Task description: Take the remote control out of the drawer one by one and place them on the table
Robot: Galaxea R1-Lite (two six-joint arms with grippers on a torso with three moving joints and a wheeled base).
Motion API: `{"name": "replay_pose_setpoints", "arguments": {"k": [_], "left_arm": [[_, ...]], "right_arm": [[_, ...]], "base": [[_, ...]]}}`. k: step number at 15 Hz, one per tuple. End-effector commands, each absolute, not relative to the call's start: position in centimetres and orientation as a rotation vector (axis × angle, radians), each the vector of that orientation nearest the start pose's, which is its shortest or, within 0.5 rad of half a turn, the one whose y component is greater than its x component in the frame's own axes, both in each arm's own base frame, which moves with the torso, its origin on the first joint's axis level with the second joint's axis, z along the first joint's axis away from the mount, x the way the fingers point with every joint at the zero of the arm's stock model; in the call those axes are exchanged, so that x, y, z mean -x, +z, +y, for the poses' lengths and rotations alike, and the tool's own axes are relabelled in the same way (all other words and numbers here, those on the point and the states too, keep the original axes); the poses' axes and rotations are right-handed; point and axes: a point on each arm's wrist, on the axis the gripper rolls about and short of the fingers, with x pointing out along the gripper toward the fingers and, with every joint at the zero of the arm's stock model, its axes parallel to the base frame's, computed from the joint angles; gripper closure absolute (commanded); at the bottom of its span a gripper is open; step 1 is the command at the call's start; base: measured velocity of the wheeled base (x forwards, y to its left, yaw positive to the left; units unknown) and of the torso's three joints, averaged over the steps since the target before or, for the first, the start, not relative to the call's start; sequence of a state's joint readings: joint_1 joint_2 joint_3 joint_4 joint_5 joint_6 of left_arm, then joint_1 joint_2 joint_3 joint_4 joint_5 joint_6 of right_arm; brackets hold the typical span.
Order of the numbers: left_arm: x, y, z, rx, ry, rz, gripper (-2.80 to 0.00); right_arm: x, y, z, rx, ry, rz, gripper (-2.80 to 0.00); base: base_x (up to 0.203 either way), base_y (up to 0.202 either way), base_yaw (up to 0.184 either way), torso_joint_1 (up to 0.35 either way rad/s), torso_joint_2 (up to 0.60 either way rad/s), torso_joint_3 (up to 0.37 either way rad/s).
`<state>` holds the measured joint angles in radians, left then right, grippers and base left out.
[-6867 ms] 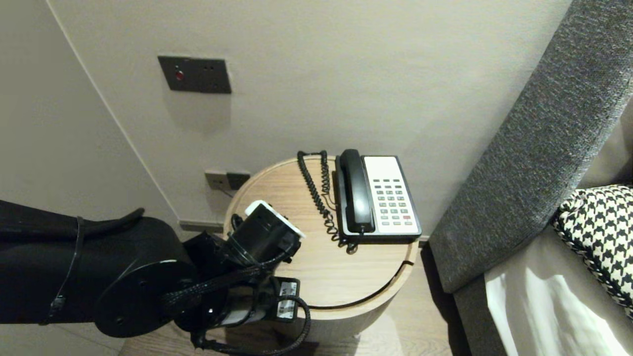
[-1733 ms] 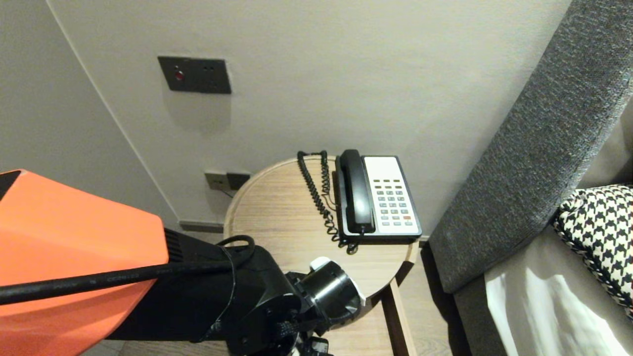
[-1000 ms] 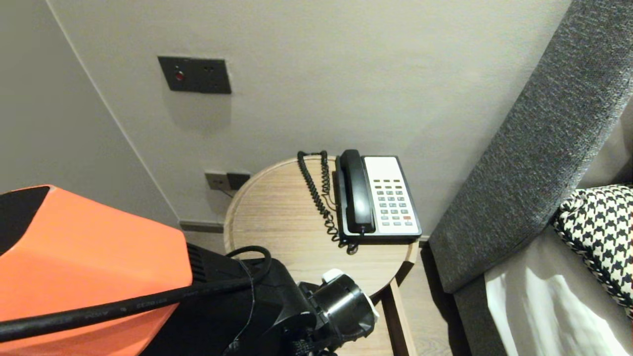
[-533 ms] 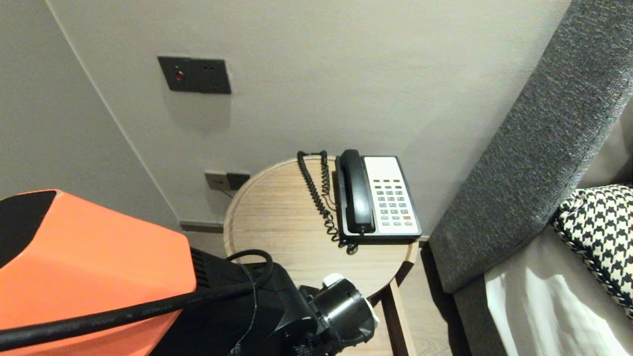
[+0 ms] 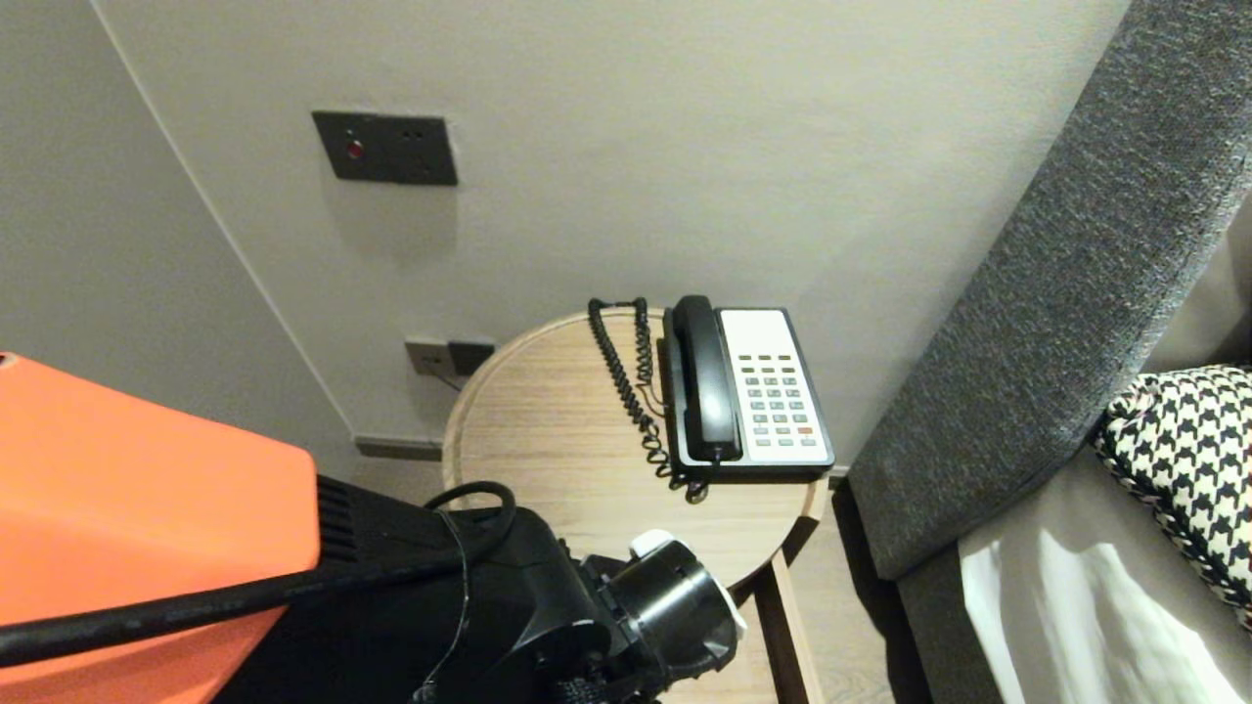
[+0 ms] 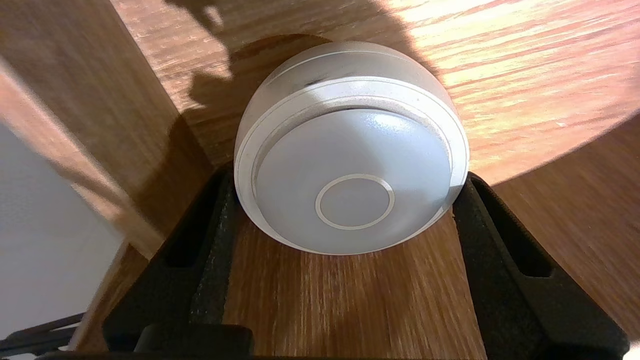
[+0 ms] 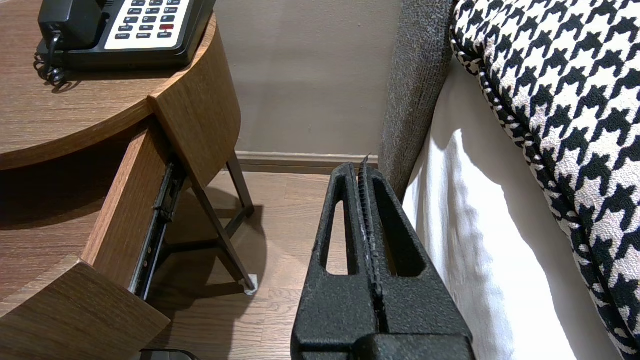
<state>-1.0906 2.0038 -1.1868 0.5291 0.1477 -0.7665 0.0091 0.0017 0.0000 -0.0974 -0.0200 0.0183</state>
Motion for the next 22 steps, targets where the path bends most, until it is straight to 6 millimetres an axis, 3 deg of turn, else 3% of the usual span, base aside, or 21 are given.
{"name": "replay_pose_setpoints", "arguments": {"k": [1, 16, 19, 22], "left_arm": [[-14.9, 11.4, -28.0, -0.13, -0.323, 1.275, 0.0], [-12.9, 19.4, -24.1, -0.029, -0.444, 1.144, 0.0], [-13.8, 20.8, -23.4, -0.007, -0.448, 1.105, 0.0], [-16.3, 22.9, -23.1, 0.048, -0.399, 1.099, 0.0]], "right_arm": [[2.0, 7.4, -0.1, -0.019, -0.01, -0.055, 0.0], [2.0, 7.4, -0.1, -0.019, -0.01, -0.055, 0.0], [2.0, 7.4, -0.1, -0.019, -0.009, -0.055, 0.0], [2.0, 7.4, -0.1, -0.019, -0.01, -0.055, 0.0]], "base": [[0.0, 0.0, 0.0, 0.0, 0.0, 0.0], [0.0, 0.0, 0.0, 0.0, 0.0, 0.0], [0.0, 0.0, 0.0, 0.0, 0.0, 0.0], [0.0, 0.0, 0.0, 0.0, 0.0, 0.0]]}}
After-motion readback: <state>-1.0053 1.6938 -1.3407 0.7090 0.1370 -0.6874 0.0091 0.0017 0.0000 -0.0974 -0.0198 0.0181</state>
